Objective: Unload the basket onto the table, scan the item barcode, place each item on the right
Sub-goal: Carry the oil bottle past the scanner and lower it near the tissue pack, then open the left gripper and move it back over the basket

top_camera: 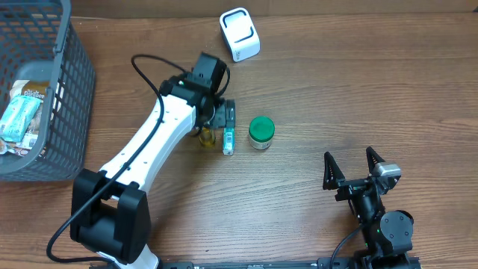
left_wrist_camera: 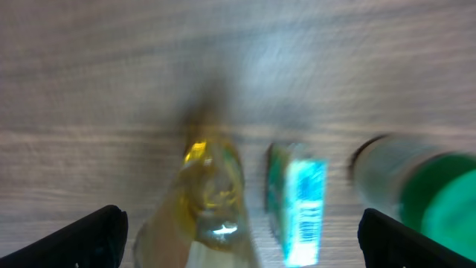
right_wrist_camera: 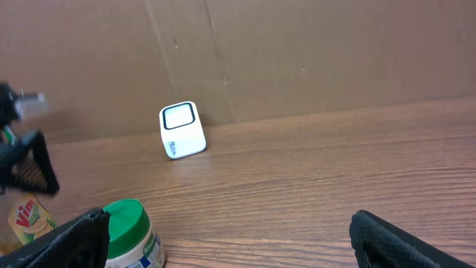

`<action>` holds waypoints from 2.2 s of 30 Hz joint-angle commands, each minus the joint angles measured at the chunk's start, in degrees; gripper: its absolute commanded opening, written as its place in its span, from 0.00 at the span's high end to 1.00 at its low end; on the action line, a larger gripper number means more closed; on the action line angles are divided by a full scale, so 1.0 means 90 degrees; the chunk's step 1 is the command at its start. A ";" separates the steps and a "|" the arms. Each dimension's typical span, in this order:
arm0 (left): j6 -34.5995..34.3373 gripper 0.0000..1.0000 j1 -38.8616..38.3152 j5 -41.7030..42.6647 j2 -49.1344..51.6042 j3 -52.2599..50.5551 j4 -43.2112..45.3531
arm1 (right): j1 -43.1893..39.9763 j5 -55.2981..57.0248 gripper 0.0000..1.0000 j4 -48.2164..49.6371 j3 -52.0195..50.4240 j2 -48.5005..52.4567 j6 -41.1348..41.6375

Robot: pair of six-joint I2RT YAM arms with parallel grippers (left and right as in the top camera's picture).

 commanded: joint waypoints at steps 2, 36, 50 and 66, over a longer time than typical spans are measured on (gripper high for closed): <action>0.0204 0.00 0.0002 -0.0160 0.0017 0.0855 -0.0138 | -0.0012 -0.0036 0.00 0.0036 -0.0066 -0.0010 0.0000; 0.0848 0.00 0.0974 -0.0809 0.0019 0.3757 -0.1868 | -0.0012 -0.0036 0.00 0.0036 -0.0066 -0.0010 0.0000; 0.2708 0.01 0.3160 -0.1943 0.0017 0.6132 -0.1826 | -0.0012 -0.0036 0.00 0.0036 -0.0066 -0.0010 0.0000; 0.4226 0.00 0.5671 -0.1083 0.0117 0.4580 -0.1319 | -0.0012 -0.0036 0.00 0.0036 -0.0066 -0.0010 0.0000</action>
